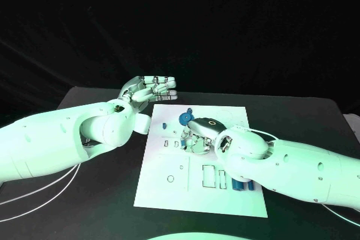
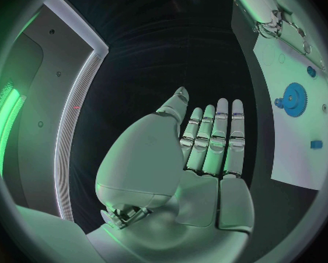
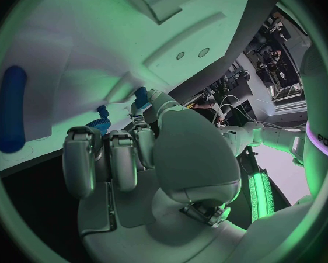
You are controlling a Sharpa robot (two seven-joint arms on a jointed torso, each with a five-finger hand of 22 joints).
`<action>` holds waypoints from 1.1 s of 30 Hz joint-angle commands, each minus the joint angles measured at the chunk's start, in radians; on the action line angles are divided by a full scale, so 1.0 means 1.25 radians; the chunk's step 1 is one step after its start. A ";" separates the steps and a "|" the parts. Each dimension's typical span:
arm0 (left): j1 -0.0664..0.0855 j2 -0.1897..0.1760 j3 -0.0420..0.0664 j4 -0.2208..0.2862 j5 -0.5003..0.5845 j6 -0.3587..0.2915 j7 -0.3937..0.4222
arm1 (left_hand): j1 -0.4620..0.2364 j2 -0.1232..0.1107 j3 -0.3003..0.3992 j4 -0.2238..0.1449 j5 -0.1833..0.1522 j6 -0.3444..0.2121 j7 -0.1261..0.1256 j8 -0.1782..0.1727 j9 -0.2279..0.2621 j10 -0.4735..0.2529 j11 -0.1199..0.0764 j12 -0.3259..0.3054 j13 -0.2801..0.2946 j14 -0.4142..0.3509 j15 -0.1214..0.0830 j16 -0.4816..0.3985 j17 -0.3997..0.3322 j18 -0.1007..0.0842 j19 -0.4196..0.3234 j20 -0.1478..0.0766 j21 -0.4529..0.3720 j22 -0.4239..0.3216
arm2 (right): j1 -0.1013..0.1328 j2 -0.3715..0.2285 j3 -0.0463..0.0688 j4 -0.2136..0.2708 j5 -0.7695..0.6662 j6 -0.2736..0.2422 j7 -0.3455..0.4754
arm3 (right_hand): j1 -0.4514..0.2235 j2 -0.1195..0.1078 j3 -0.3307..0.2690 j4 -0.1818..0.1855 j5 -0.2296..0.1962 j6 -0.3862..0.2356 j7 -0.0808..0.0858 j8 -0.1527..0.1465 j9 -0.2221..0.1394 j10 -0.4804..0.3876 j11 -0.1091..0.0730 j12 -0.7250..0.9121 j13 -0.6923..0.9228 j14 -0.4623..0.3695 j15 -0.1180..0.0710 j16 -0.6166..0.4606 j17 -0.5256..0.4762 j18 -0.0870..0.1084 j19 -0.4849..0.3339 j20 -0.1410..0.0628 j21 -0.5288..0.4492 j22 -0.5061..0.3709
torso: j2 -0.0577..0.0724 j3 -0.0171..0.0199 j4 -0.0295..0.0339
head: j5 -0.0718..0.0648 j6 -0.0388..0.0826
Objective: Assemble the parts on the task board
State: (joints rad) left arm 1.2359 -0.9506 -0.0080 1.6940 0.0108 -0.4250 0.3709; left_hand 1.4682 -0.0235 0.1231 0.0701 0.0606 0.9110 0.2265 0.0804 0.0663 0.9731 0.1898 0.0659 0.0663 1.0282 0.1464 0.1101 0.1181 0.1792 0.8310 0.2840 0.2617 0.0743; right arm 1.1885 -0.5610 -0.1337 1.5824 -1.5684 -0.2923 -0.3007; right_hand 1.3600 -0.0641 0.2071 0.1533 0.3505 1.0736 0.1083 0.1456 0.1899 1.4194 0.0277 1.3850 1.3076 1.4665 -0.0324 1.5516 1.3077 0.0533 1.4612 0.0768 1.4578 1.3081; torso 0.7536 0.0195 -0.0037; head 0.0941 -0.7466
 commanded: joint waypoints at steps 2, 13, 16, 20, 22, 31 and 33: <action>0.001 0.001 0.000 0.002 0.000 0.017 0.002 | 0.001 0.004 0.001 -0.005 0.001 0.000 0.008 -0.003 0.000 -0.002 0.001 -0.002 -0.001 -0.003 0.003 -0.003 0.001 0.004 -0.004 -0.001 -0.003 -0.001 | -0.002 0.004 0.000 -0.002 -0.023 0.008 -0.008 | -0.007 0.001 0.004 0.003 -0.002 0.006 0.001 0.004 0.001 0.005 0.001 -0.001 0.054 0.077 -0.004 0.004 0.185 -0.015 0.019 -0.003 -0.002 0.124 | 0.000 -0.0004 0.0007 | 0.000 -0.001; 0.001 0.000 0.000 0.002 0.000 0.017 0.002 | 0.001 0.004 0.001 -0.005 0.001 0.000 0.008 -0.003 0.000 -0.002 0.001 -0.002 -0.001 -0.003 0.003 -0.003 0.001 0.004 -0.004 -0.001 -0.003 -0.001 | -0.007 0.012 0.000 -0.006 -0.029 -0.006 -0.007 | -0.009 0.000 0.004 0.003 -0.003 0.005 0.001 0.004 0.001 0.005 0.001 -0.001 0.054 0.077 -0.004 0.004 0.185 -0.015 0.019 -0.003 -0.003 0.123 | 0.000 -0.0003 0.0005 | 0.001 -0.001; 0.001 0.000 0.000 0.002 0.000 0.017 0.002 | 0.001 0.004 0.001 -0.005 0.001 0.000 0.008 -0.003 0.000 -0.002 0.001 -0.002 -0.001 -0.003 0.003 -0.003 0.001 0.004 -0.004 -0.001 -0.003 -0.001 | -0.008 0.013 0.000 -0.005 -0.031 -0.011 -0.007 | -0.009 0.000 0.004 0.003 -0.003 0.005 0.001 0.004 0.001 0.005 0.001 -0.001 0.054 0.077 -0.004 0.004 0.185 -0.015 0.019 -0.003 -0.003 0.123 | 0.000 -0.0004 0.0003 | 0.001 -0.001; 0.001 0.000 0.000 0.002 0.000 0.017 0.002 | 0.001 0.004 0.001 -0.005 0.001 0.000 0.008 -0.003 0.000 -0.002 0.001 -0.002 -0.001 -0.003 0.003 -0.003 0.001 0.004 -0.004 -0.001 -0.003 -0.001 | -0.009 0.014 0.000 -0.006 -0.032 -0.014 -0.007 | -0.009 0.000 0.004 0.003 -0.003 0.005 0.001 0.004 0.001 0.005 0.001 -0.001 0.054 0.077 -0.004 0.004 0.185 -0.015 0.019 -0.003 -0.003 0.123 | 0.000 -0.0006 0.0005 | 0.001 -0.001; 0.001 0.000 0.000 0.002 0.000 0.018 0.002 | 0.001 0.004 0.001 -0.005 0.001 0.000 0.008 -0.003 0.000 -0.002 0.001 -0.002 -0.001 -0.003 0.003 -0.003 0.001 0.004 -0.004 -0.001 -0.003 -0.001 | -0.009 0.015 0.000 -0.007 -0.033 -0.012 -0.007 | -0.009 0.000 0.004 0.003 -0.002 0.005 0.001 0.004 0.001 0.006 0.001 0.000 0.054 0.077 -0.004 0.004 0.184 -0.015 0.019 -0.003 -0.003 0.123 | 0.000 -0.0005 0.0006 | 0.001 -0.001; 0.001 0.000 0.000 0.003 0.000 0.018 0.001 | 0.001 0.004 0.001 -0.005 0.001 0.000 0.008 -0.003 0.000 -0.002 0.001 -0.002 -0.001 -0.003 0.003 -0.003 0.001 0.004 -0.004 -0.001 -0.003 -0.001 | -0.010 0.018 0.000 -0.018 -0.034 0.003 -0.009 | -0.012 -0.002 0.004 0.004 -0.004 0.004 0.001 0.003 0.000 0.005 0.001 -0.001 0.054 0.077 -0.004 0.004 0.185 -0.015 0.018 -0.003 -0.004 0.123 | -0.001 -0.0003 0.0001 | 0.002 -0.001; 0.001 0.000 0.000 0.002 0.000 0.018 0.001 | 0.001 0.004 0.001 -0.005 0.001 0.000 0.008 -0.003 0.000 -0.002 0.001 -0.002 -0.001 -0.003 0.003 -0.003 0.001 0.004 -0.004 -0.001 -0.003 -0.001 | -0.010 0.019 0.000 -0.020 -0.035 0.006 -0.010 | -0.013 -0.002 0.004 0.004 -0.004 0.004 0.001 0.003 0.000 0.005 0.002 -0.002 0.053 0.077 -0.004 0.004 0.185 -0.015 0.018 -0.003 -0.004 0.123 | 0.000 -0.0002 0.0003 | 0.001 -0.002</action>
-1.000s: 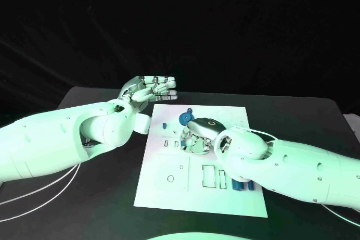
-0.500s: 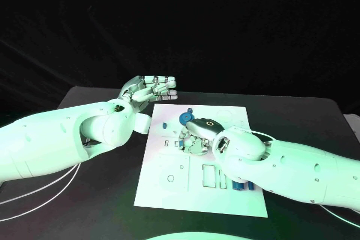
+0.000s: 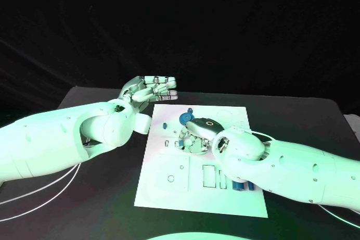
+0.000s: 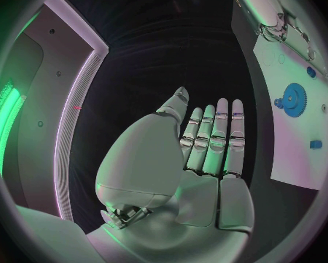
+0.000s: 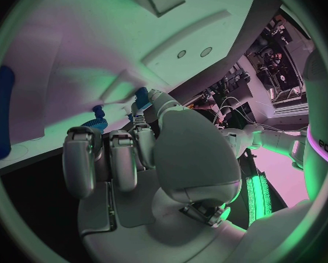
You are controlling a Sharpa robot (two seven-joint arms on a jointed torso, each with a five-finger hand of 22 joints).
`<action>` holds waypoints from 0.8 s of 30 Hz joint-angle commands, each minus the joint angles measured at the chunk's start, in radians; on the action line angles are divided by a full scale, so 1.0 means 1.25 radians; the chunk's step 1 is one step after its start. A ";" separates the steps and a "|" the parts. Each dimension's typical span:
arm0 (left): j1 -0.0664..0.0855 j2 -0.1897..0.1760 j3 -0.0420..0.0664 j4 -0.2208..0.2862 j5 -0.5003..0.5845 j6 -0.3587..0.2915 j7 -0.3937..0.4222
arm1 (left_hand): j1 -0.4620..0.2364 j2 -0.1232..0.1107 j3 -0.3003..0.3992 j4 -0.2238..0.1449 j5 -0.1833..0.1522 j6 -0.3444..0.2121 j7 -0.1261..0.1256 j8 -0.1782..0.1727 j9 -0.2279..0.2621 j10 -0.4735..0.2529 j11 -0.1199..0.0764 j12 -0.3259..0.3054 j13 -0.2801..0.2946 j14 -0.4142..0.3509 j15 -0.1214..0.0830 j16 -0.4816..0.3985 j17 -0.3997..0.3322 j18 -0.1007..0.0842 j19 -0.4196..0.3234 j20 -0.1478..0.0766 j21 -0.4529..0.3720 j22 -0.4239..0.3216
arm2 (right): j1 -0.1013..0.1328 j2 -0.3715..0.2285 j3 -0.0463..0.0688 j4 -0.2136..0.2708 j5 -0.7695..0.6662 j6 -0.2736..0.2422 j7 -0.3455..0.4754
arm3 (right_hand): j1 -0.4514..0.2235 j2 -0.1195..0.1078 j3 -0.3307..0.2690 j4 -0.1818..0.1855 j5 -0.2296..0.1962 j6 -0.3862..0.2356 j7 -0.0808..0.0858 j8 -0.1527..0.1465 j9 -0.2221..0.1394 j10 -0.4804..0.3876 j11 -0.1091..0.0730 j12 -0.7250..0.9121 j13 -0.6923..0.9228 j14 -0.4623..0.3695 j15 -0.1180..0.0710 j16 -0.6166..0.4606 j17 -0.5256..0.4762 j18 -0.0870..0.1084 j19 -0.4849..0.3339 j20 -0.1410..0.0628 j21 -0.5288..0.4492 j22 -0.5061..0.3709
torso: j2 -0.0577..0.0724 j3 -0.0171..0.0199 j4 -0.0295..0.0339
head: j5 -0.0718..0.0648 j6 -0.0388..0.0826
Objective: Assemble the parts on the task board
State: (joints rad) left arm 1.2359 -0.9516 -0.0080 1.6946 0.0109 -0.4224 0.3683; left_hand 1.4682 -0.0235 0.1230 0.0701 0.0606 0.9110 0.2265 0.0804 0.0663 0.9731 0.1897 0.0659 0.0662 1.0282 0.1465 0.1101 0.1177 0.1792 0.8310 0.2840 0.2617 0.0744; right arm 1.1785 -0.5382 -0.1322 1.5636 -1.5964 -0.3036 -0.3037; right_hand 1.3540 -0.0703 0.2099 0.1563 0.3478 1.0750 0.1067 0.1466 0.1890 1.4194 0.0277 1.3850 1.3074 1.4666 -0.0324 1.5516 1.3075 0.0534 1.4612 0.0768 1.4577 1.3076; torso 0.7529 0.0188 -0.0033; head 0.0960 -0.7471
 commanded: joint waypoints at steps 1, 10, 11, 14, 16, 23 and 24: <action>0.001 0.001 0.000 0.002 0.000 0.016 0.003 | 0.001 0.004 0.001 -0.005 0.001 0.000 0.008 -0.003 0.000 -0.002 0.001 -0.002 -0.001 -0.003 0.003 -0.003 0.001 0.004 -0.004 -0.001 -0.003 -0.001 | -0.003 0.001 -0.001 -0.006 -0.014 0.016 -0.008 | -0.009 0.002 0.001 0.002 -0.003 0.001 0.003 0.002 0.001 0.004 0.002 -0.002 0.053 0.077 -0.003 0.004 0.184 -0.015 0.018 -0.003 -0.005 0.122 | 0.000 0.0004 -0.0001 | 0.000 -0.001; 0.001 0.000 0.000 0.002 0.000 0.018 0.001 | 0.001 0.005 0.001 -0.005 0.001 0.000 0.008 -0.003 0.000 -0.002 0.001 -0.001 -0.001 -0.003 0.003 -0.005 0.001 0.004 -0.005 -0.001 -0.004 -0.002 | -0.003 0.001 -0.001 -0.008 -0.019 0.020 -0.011 | -0.015 -0.004 0.000 0.004 -0.007 -0.005 0.006 -0.002 -0.001 0.001 0.004 -0.007 0.049 0.077 -0.002 0.002 0.182 -0.014 0.016 -0.002 -0.008 0.120 | 0.000 0.0003 0.0000 | -0.002 -0.002; 0.001 0.000 0.000 0.002 0.000 0.018 0.001 | 0.001 0.005 0.001 -0.005 0.001 0.000 0.008 -0.003 0.000 -0.002 0.001 -0.001 -0.001 -0.003 0.003 -0.005 0.001 0.004 -0.005 -0.001 -0.004 -0.002 | -0.003 0.001 -0.001 -0.008 -0.019 0.020 -0.011 | -0.015 -0.004 0.000 0.004 -0.007 -0.005 0.006 -0.002 -0.001 0.001 0.004 -0.007 0.049 0.077 -0.002 0.002 0.182 -0.014 0.016 -0.002 -0.008 0.120 | 0.000 0.0003 0.0000 | -0.002 -0.002; 0.001 0.000 0.000 0.002 0.000 0.018 0.000 | 0.001 0.005 0.001 -0.005 0.001 0.000 0.008 -0.004 0.000 -0.002 0.001 -0.001 -0.001 -0.003 0.003 -0.005 0.001 0.004 -0.005 -0.001 -0.004 -0.002 | -0.003 0.001 -0.001 -0.008 -0.020 0.023 -0.012 | -0.020 -0.007 -0.002 0.005 -0.009 -0.008 0.007 -0.003 -0.002 -0.001 0.005 -0.008 0.048 0.076 -0.001 0.002 0.181 -0.014 0.015 -0.002 -0.010 0.119 | 0.000 0.0003 0.0001 | -0.003 -0.003; 0.001 0.000 0.000 0.002 0.000 0.018 0.000 | 0.001 0.005 0.001 -0.005 0.001 0.000 0.008 -0.004 0.000 -0.002 0.001 -0.001 -0.001 -0.003 0.003 -0.005 0.001 0.004 -0.005 -0.001 -0.004 -0.002 | -0.003 0.001 -0.001 -0.008 -0.020 0.024 -0.012 | -0.022 -0.009 -0.003 0.006 -0.009 -0.009 0.008 -0.004 -0.002 -0.001 0.006 -0.009 0.047 0.076 -0.001 0.001 0.180 -0.013 0.014 -0.001 -0.010 0.118 | 0.000 0.0003 0.0001 | -0.003 -0.003; 0.001 0.001 0.000 0.001 0.000 0.018 0.000 | 0.001 0.005 0.001 -0.005 0.001 0.000 0.008 -0.004 0.000 -0.002 0.001 -0.001 -0.001 -0.003 0.003 -0.005 0.001 0.004 -0.005 -0.001 -0.004 -0.002 | -0.003 0.001 -0.001 -0.009 -0.022 0.024 -0.013 | -0.033 -0.018 -0.008 0.009 -0.012 -0.020 0.012 -0.010 -0.006 -0.008 0.010 -0.016 0.041 0.075 0.003 0.000 0.176 -0.012 0.010 0.001 -0.017 0.113 | 0.000 0.0002 -0.0003 | -0.002 -0.003; 0.001 0.001 0.000 0.001 0.000 0.018 0.000 | 0.001 0.005 0.001 -0.005 0.001 0.000 0.008 -0.004 0.000 -0.002 0.001 -0.001 -0.001 -0.003 0.003 -0.005 0.001 0.004 -0.005 -0.001 -0.004 -0.002 | -0.003 0.001 -0.001 -0.009 -0.022 0.024 -0.013 | -0.035 -0.020 -0.009 0.010 -0.012 -0.026 0.014 -0.013 -0.007 -0.011 0.011 -0.019 0.038 0.075 0.004 -0.001 0.175 -0.011 0.008 0.002 -0.019 0.112 | 0.000 0.0003 -0.0003 | -0.003 -0.004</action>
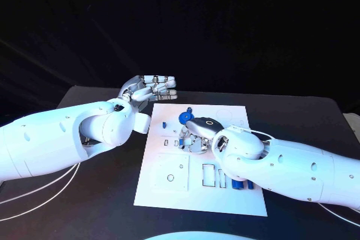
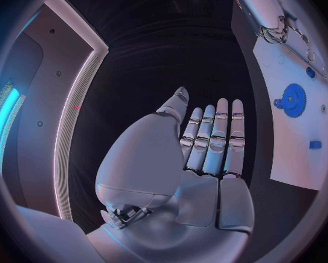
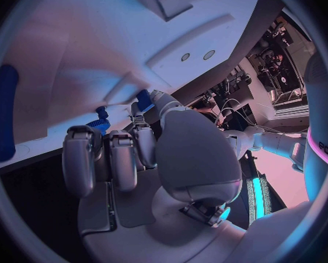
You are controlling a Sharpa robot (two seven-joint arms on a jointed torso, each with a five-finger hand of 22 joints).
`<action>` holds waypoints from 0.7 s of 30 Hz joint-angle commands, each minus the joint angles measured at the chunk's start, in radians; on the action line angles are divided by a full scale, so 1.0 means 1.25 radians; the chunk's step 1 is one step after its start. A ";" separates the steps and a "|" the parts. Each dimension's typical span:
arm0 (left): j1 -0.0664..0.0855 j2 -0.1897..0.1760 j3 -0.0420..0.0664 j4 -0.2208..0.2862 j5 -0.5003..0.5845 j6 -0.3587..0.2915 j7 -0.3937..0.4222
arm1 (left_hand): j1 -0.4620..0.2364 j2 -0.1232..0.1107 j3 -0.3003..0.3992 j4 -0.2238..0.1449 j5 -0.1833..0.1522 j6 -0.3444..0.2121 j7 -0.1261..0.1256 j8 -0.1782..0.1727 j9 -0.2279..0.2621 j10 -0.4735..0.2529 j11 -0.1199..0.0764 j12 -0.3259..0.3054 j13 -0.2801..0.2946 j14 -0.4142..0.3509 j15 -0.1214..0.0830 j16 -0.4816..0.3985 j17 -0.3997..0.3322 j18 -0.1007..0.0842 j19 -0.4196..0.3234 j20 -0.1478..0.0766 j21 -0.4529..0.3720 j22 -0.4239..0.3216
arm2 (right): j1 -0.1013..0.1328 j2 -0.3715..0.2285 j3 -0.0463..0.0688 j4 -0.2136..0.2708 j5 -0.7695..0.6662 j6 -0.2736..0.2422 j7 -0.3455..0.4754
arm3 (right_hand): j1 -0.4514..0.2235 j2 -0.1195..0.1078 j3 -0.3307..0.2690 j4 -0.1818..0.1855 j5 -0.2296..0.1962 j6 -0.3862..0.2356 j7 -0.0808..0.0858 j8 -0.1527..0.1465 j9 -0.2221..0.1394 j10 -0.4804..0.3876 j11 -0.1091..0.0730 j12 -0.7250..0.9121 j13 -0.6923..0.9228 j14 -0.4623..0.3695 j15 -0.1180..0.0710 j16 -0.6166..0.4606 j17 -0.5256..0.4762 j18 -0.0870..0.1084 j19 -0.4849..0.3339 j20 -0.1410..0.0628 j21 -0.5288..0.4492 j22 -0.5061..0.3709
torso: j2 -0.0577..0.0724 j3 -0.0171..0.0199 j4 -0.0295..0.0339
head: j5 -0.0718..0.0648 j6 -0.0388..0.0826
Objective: Assemble the parts on the task board
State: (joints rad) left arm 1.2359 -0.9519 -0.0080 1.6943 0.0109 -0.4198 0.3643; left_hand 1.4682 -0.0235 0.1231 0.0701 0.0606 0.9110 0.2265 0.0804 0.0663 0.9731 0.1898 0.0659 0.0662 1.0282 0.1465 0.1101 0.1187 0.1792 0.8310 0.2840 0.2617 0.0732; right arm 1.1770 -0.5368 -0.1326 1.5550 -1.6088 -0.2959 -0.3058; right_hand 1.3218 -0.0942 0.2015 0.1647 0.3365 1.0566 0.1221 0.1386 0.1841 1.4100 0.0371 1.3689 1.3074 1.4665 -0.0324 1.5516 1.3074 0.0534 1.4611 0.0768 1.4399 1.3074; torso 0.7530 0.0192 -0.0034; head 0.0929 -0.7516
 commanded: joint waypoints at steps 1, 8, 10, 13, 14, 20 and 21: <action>0.001 0.001 0.000 0.002 0.000 0.016 0.003 | 0.001 0.005 0.001 -0.005 0.001 0.000 0.008 -0.004 0.000 -0.002 0.001 -0.002 -0.001 -0.003 0.003 -0.005 0.001 0.004 -0.005 -0.001 -0.004 -0.001 | -0.002 0.000 -0.001 -0.002 -0.012 0.017 -0.011 | -0.010 -0.002 -0.002 0.004 -0.003 -0.016 0.004 -0.009 -0.004 -0.006 0.005 -0.010 0.035 0.075 0.005 -0.002 0.173 -0.011 0.007 0.003 -0.007 0.110 | 0.000 -0.0001 -0.0003 | 0.000 -0.001; 0.001 0.001 0.000 0.001 0.000 0.017 0.002 | 0.001 0.005 0.001 -0.005 0.001 0.000 0.008 -0.004 0.000 -0.002 0.001 -0.002 -0.001 -0.003 0.003 -0.005 0.001 0.004 -0.005 -0.001 -0.004 -0.001 | -0.002 -0.001 -0.001 -0.002 -0.013 0.008 -0.008 | -0.016 -0.009 -0.005 0.005 -0.003 -0.038 0.013 -0.023 -0.011 -0.022 0.013 -0.027 0.018 0.073 0.011 -0.005 0.167 -0.009 0.002 0.008 -0.015 0.104 | 0.000 -0.0001 0.0001 | 0.000 -0.001; 0.001 0.001 0.000 0.001 0.000 0.017 0.002 | 0.001 0.005 0.001 -0.005 0.001 0.000 0.008 -0.004 0.000 -0.002 0.001 -0.002 -0.001 -0.003 0.003 -0.005 0.001 0.004 -0.005 -0.001 -0.004 -0.001 | -0.002 -0.001 -0.001 -0.002 -0.013 0.006 -0.007 | -0.016 -0.010 -0.006 0.005 -0.004 -0.039 0.013 -0.024 -0.011 -0.023 0.014 -0.028 0.018 0.073 0.012 -0.005 0.167 -0.009 0.001 0.009 -0.016 0.103 | 0.000 0.0000 0.0002 | 0.000 -0.001; 0.001 0.001 0.000 0.001 0.000 0.017 0.001 | 0.001 0.005 0.001 -0.005 0.001 0.000 0.008 -0.004 0.000 -0.002 0.001 -0.002 -0.001 -0.003 0.003 -0.005 0.001 0.004 -0.005 -0.001 -0.004 -0.001 | -0.002 -0.001 -0.001 -0.002 -0.013 0.001 -0.005 | -0.018 -0.013 -0.008 0.005 -0.005 -0.043 0.015 -0.026 -0.013 -0.024 0.015 -0.029 0.017 0.073 0.013 -0.005 0.166 -0.008 0.000 0.010 -0.018 0.102 | 0.000 0.0003 0.0002 | 0.001 -0.001; 0.001 0.001 0.000 0.001 0.000 0.017 0.001 | 0.001 0.005 0.001 -0.005 0.001 0.000 0.008 -0.004 0.000 -0.002 0.001 -0.002 -0.001 -0.003 0.003 -0.005 0.001 0.004 -0.005 -0.001 -0.004 -0.001 | -0.002 -0.001 -0.001 -0.002 -0.013 0.000 -0.004 | -0.020 -0.015 -0.009 0.006 -0.006 -0.045 0.016 -0.027 -0.013 -0.025 0.016 -0.030 0.016 0.072 0.014 -0.006 0.165 -0.008 0.000 0.011 -0.019 0.102 | 0.000 0.0001 0.0000 | 0.001 -0.002; 0.001 0.001 0.000 0.001 0.000 0.017 0.000 | 0.001 0.005 0.001 -0.005 0.001 0.000 0.008 -0.004 0.000 -0.002 0.001 -0.002 -0.001 -0.003 0.003 -0.005 0.001 0.004 -0.005 -0.001 -0.004 -0.001 | -0.002 -0.001 -0.001 -0.001 -0.013 -0.005 -0.003 | -0.029 -0.022 -0.022 0.009 -0.038 -0.053 0.019 -0.032 -0.016 -0.028 0.020 -0.031 0.015 0.072 0.018 -0.007 0.163 -0.007 -0.002 0.015 -0.023 0.100 | 0.000 0.0000 -0.0002 | 0.001 -0.002; 0.001 0.001 0.000 0.001 0.000 0.017 0.000 | 0.001 0.005 0.001 -0.005 0.001 0.000 0.008 -0.004 0.000 -0.002 0.001 -0.002 -0.001 -0.003 0.003 -0.005 0.001 0.004 -0.005 -0.001 -0.004 -0.001 | -0.002 -0.002 -0.001 -0.001 -0.013 -0.006 -0.003 | -0.031 -0.024 -0.025 0.009 -0.045 -0.054 0.019 -0.033 -0.017 -0.029 0.020 -0.032 0.014 0.072 0.018 -0.007 0.163 -0.007 -0.002 0.016 -0.023 0.100 | 0.000 0.0001 -0.0001 | 0.000 -0.002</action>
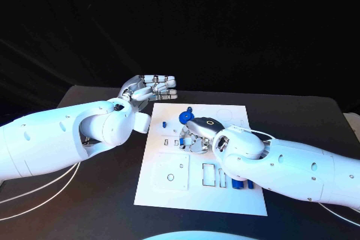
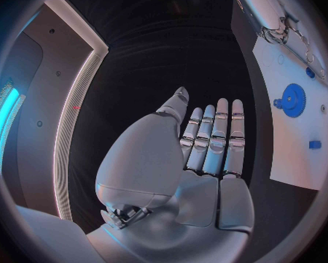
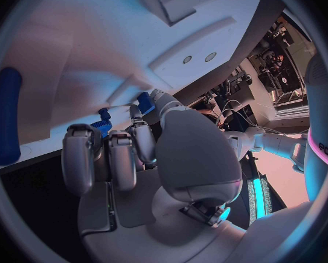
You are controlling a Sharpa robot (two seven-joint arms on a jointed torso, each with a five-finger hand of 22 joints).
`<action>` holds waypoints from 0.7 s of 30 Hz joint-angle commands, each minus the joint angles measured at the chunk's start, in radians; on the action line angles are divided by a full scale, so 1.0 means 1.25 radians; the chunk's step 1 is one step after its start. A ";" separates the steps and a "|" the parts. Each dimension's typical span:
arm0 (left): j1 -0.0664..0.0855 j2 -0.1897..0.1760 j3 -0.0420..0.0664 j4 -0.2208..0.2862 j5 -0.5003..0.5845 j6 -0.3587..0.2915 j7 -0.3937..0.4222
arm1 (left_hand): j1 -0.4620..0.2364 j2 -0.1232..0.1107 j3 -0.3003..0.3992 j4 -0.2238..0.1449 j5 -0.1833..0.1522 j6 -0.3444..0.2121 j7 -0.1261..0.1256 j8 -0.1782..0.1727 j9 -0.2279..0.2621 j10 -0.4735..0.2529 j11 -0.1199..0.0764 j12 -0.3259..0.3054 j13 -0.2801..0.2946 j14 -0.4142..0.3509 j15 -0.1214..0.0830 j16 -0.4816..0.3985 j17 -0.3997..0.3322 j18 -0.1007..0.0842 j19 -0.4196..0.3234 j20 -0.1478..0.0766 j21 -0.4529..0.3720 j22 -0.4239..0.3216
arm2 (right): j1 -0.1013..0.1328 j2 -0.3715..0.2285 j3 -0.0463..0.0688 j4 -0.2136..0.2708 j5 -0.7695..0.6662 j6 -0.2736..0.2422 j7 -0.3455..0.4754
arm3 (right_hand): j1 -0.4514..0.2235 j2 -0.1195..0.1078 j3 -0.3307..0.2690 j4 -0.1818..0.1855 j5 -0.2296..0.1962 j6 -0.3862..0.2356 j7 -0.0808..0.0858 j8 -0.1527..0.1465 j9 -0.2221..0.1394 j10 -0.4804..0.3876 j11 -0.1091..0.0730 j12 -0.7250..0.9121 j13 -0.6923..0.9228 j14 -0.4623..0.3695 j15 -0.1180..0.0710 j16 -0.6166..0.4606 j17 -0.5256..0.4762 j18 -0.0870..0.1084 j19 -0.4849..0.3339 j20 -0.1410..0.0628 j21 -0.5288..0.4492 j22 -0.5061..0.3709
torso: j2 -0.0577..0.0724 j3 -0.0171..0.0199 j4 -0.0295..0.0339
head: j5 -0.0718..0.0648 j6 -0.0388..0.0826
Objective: Assemble the parts on the task board
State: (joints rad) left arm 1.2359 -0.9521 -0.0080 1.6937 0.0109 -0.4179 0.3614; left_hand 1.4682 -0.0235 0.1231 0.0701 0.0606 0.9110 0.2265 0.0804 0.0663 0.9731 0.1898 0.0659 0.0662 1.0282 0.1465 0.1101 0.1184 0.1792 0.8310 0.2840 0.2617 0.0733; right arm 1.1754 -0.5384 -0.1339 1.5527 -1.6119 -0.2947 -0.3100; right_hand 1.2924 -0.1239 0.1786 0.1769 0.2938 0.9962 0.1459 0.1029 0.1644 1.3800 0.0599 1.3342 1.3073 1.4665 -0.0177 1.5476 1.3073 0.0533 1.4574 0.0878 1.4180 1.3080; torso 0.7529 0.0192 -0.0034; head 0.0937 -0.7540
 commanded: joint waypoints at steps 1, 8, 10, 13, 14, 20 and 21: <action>0.001 0.001 0.000 0.001 0.000 0.016 0.003 | 0.001 0.005 0.001 -0.005 0.001 0.000 0.008 -0.004 0.000 -0.002 0.001 -0.001 -0.001 -0.003 0.003 -0.005 0.001 0.004 -0.005 -0.001 -0.004 -0.001 | 0.000 -0.001 0.000 0.002 -0.011 -0.010 0.001 | -0.008 -0.001 -0.009 0.000 -0.015 -0.006 0.000 -0.005 -0.001 -0.005 0.002 -0.005 0.013 0.072 0.007 -0.004 0.162 -0.007 0.000 0.008 -0.007 0.098 | 0.000 0.0001 -0.0001 | 0.000 0.000; 0.001 0.000 0.000 -0.004 -0.015 0.024 -0.012 | -0.013 -0.005 -0.011 -0.001 0.000 0.000 0.007 -0.006 0.000 -0.003 0.001 -0.001 -0.001 0.001 0.003 -0.008 0.003 0.004 -0.004 -0.001 -0.004 -0.001 | 0.000 -0.022 0.000 0.029 -0.020 -0.092 0.007 | -0.029 -0.028 -0.129 0.055 -0.042 -0.076 0.022 -0.027 -0.021 -0.035 0.022 -0.029 -0.013 0.071 0.027 -0.006 0.159 -0.002 -0.010 0.020 -0.027 0.086 | -0.001 0.0000 0.0004 | -0.002 0.001; 0.001 -0.001 0.000 -0.009 -0.036 0.035 -0.030 | -0.030 -0.013 -0.025 0.007 0.000 0.005 0.002 -0.005 0.001 0.006 -0.003 0.003 0.001 0.015 -0.001 -0.005 0.007 0.005 0.005 -0.004 0.001 0.000 | 0.001 -0.037 0.001 0.045 -0.016 -0.127 0.017 | -0.016 -0.034 -0.162 0.081 -0.046 -0.081 0.024 -0.026 -0.025 -0.040 0.025 -0.032 -0.019 0.068 0.026 -0.011 0.151 0.000 -0.017 0.025 -0.038 0.078 | -0.002 0.0003 -0.0007 | -0.002 0.002; 0.001 -0.001 0.000 -0.019 -0.077 0.058 -0.057 | -0.051 -0.015 -0.043 0.020 0.001 0.022 -0.008 0.002 0.003 0.055 -0.018 0.022 0.009 0.055 -0.016 0.010 0.017 0.005 0.033 -0.013 0.016 0.006 | 0.006 -0.065 0.004 0.070 0.013 -0.168 0.060 | -0.004 -0.032 -0.174 0.092 -0.047 -0.082 0.024 -0.024 -0.027 -0.043 0.025 -0.033 -0.021 0.066 0.026 -0.016 0.141 0.003 -0.023 0.026 -0.049 0.070 | -0.004 0.0005 -0.0014 | -0.004 0.004; 0.001 -0.001 0.000 -0.023 -0.091 0.068 -0.065 | -0.056 -0.012 -0.047 0.025 0.001 0.034 -0.012 0.006 0.005 0.079 -0.024 0.031 0.012 0.073 -0.023 0.017 0.023 0.006 0.046 -0.018 0.023 0.008 | 0.011 -0.077 0.005 0.078 0.037 -0.175 0.088 | 0.005 -0.020 -0.170 0.090 -0.045 -0.076 0.023 -0.020 -0.027 -0.044 0.024 -0.035 -0.023 0.064 0.026 -0.019 0.134 0.006 -0.031 0.026 -0.062 0.061 | -0.004 0.0002 -0.0011 | -0.004 0.005; 0.001 0.005 0.000 -0.048 -0.179 0.122 -0.109 | -0.045 0.002 -0.043 0.038 0.001 0.124 -0.050 0.041 0.019 0.202 -0.071 0.067 0.027 0.214 -0.079 0.092 0.076 0.006 0.146 -0.062 0.081 0.030 | 0.044 -0.152 0.011 0.111 0.216 -0.154 0.241 | 0.068 0.030 -0.139 0.062 -0.026 -0.037 0.010 0.008 -0.022 -0.080 0.012 -0.069 -0.059 0.049 0.016 -0.050 0.083 0.025 -0.081 0.019 -0.142 0.001 | -0.014 -0.0013 -0.0014 | -0.012 0.010; 0.001 0.006 0.000 -0.053 -0.195 0.132 -0.120 | -0.042 0.003 -0.042 0.040 0.000 0.138 -0.059 0.045 0.021 0.225 -0.081 0.074 0.030 0.245 -0.091 0.113 0.092 0.006 0.171 -0.076 0.096 0.037 | 0.051 -0.164 0.012 0.114 0.245 -0.146 0.256 | 0.073 0.033 -0.137 0.058 -0.021 -0.031 0.008 0.013 -0.021 -0.095 0.010 -0.085 -0.075 0.042 0.014 -0.064 0.060 0.030 -0.095 0.017 -0.164 -0.015 | -0.016 -0.0013 -0.0020 | -0.012 0.009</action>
State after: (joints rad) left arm 1.2360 -0.9479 -0.0081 1.6323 -0.1223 -0.3397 0.2742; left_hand 1.4119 -0.0245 0.0722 0.1163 0.0606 1.0754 0.1569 0.1349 0.0917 1.2437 0.0927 0.1553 0.1026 1.3182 0.0391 0.2420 0.2274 0.1792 1.0326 0.1949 0.3749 0.1165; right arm 1.2351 -0.7375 -0.1198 1.6890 -1.4728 -0.4616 -0.1380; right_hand 1.3761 -0.0819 0.0062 0.2521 0.2648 0.9543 0.1565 0.1167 0.1369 1.2675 0.0739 1.2336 1.2196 1.4632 0.0063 1.4736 1.3074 0.0788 1.3451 0.1100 1.2231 1.2933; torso 0.7416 0.0189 -0.0046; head 0.0808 -0.7433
